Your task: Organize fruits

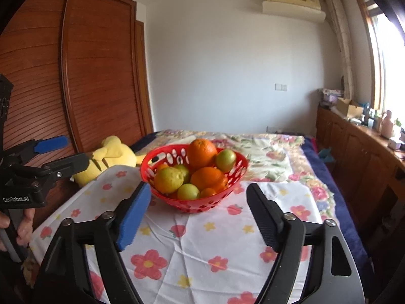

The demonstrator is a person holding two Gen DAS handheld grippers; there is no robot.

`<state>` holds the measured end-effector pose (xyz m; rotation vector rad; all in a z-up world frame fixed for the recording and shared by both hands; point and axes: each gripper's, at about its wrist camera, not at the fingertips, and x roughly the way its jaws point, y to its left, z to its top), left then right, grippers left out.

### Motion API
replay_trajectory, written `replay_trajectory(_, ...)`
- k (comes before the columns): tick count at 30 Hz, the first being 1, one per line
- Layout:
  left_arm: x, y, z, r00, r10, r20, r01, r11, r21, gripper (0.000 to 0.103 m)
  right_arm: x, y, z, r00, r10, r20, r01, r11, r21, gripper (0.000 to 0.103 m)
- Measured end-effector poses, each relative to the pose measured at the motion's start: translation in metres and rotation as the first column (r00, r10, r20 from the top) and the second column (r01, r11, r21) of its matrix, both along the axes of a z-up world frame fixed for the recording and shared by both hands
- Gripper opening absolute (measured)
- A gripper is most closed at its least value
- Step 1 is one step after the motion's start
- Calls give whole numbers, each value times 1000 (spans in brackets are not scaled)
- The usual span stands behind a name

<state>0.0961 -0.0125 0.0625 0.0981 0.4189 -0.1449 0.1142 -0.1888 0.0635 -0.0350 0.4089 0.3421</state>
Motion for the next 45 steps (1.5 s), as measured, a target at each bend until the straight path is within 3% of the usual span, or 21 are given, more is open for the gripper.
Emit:
replay_trajectory(15,-40,1,1,1000,14,1,-14,996,-93,95,-44,-15,26,997,-49,52,49,999,1,95)
replay_trajectory(45,-60,2,-8,1000,22,-9,-22,997,-68,95,-59,-25,15,996,-77,40,76,997,21,95)
